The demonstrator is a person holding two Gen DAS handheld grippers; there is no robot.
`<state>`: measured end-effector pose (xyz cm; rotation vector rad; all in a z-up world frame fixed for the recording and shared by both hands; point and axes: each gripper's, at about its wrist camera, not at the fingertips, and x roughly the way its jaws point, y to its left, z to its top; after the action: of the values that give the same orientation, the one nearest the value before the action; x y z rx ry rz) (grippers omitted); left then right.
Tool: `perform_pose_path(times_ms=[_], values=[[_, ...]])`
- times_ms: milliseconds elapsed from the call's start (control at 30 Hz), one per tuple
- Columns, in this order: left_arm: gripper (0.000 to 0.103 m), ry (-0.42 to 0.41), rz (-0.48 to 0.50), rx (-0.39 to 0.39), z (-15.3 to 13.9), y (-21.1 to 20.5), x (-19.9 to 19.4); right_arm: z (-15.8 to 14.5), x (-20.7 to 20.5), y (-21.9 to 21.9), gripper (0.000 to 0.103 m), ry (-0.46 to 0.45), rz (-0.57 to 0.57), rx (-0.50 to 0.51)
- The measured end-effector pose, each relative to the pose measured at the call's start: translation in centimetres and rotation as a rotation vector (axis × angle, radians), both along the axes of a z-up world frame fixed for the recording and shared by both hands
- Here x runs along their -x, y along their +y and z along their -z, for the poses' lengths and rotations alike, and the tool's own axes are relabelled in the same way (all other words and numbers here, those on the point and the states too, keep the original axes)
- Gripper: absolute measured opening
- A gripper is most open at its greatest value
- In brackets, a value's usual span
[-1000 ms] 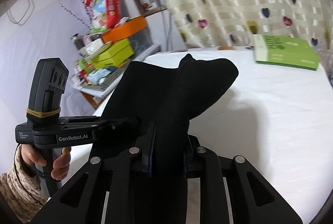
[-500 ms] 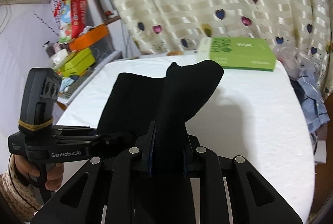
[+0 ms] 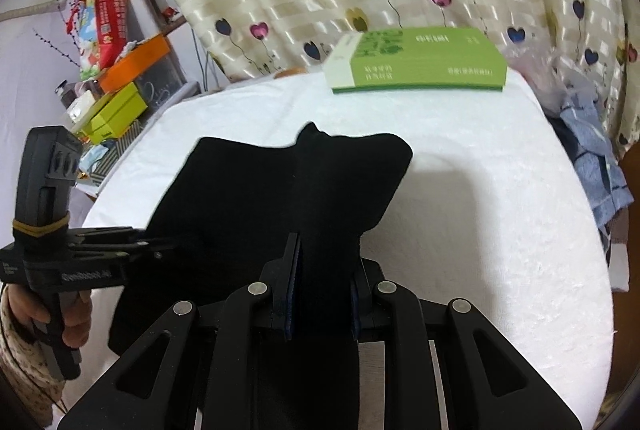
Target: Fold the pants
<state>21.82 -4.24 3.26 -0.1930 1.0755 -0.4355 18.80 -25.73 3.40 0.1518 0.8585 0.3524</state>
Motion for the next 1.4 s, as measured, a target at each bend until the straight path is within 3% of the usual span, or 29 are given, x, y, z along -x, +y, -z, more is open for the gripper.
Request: perform_pose_path(times_ms=[133, 333, 800, 1067, 1233, 1400], values=[[0.044, -0.009, 0.001, -0.017, 0.4, 0.3, 0.0, 1.0, -0.1, -0.4, 0.028, 0.014, 0.013, 0.014], [0.051, -0.032, -0.016, -0.042, 0.8, 0.8, 0.1, 1.5, 0.3, -0.6, 0.033, 0.015, 0.027, 0.046], [0.054, -0.075, -0.099, -0.127, 0.4, 2.1, 2.6, -0.3, 4.4, 0.3, 0.036, -0.051, 0.103, 0.235], [0.054, -0.13, -0.148, -0.164, -1.3, 2.7, 7.3, -2.1, 9.9, 1.1, 0.036, -0.087, 0.098, 0.167], [0.054, -0.149, -0.153, -0.208, -1.0, 2.6, 10.9, -1.2, 13.3, 2.8, 0.049, -0.067, 0.061, 0.169], [0.059, -0.181, -0.158, -0.272, -0.4, 1.7, 14.1, 0.2, 15.3, 3.8, 0.05, -0.04, 0.053, 0.168]])
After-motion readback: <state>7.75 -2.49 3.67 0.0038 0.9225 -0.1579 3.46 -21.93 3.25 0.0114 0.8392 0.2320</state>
